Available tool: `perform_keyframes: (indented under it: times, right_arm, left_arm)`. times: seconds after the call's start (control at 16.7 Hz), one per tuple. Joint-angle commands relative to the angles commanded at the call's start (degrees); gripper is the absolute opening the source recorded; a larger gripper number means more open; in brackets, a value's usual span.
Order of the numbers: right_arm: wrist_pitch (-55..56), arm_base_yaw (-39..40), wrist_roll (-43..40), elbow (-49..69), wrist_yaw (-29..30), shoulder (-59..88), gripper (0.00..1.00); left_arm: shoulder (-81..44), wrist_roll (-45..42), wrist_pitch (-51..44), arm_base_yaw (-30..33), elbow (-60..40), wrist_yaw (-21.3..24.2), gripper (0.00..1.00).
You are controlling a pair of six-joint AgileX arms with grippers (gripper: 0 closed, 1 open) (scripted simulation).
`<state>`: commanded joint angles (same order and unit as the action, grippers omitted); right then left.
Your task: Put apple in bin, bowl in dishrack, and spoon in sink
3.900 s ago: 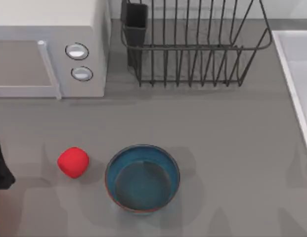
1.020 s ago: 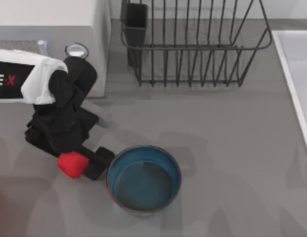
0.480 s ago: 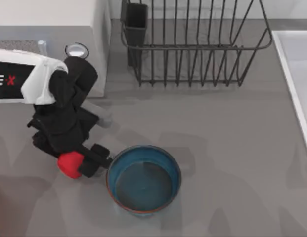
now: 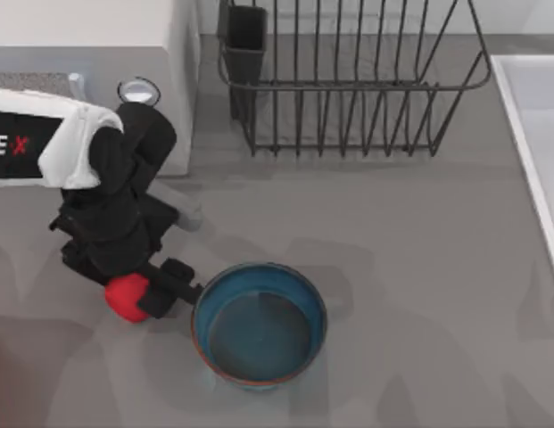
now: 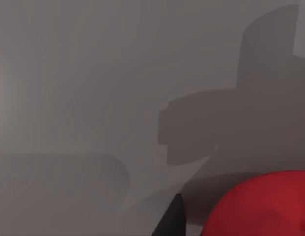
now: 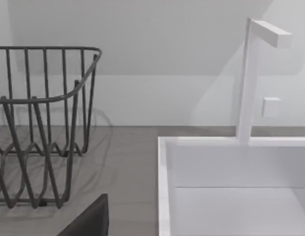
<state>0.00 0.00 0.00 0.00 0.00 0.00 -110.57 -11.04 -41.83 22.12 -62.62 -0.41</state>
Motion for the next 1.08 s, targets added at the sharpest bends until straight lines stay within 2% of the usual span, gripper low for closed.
perform_keyframes:
  times: [0.3, 0.78, 1.08]
  right_arm:
    - [0.0, 0.0, 0.0, 0.0, 0.0, 0.0, 1.0]
    - [0.0, 0.0, 0.0, 0.0, 0.0, 0.0, 1.0]
    - [0.0, 0.0, 0.0, 0.0, 0.0, 0.0, 1.0]
  left_arm:
    - [1.38, 0.22, -1.54, 0.2, -1.28, 0.68, 0.0]
    - [7.98, 0.54, -20.94, 0.27, -13.12, 0.64, 0.0]
    - [9.2, 0.58, -22.71, 0.24, -14.46, 0.65, 0.0]
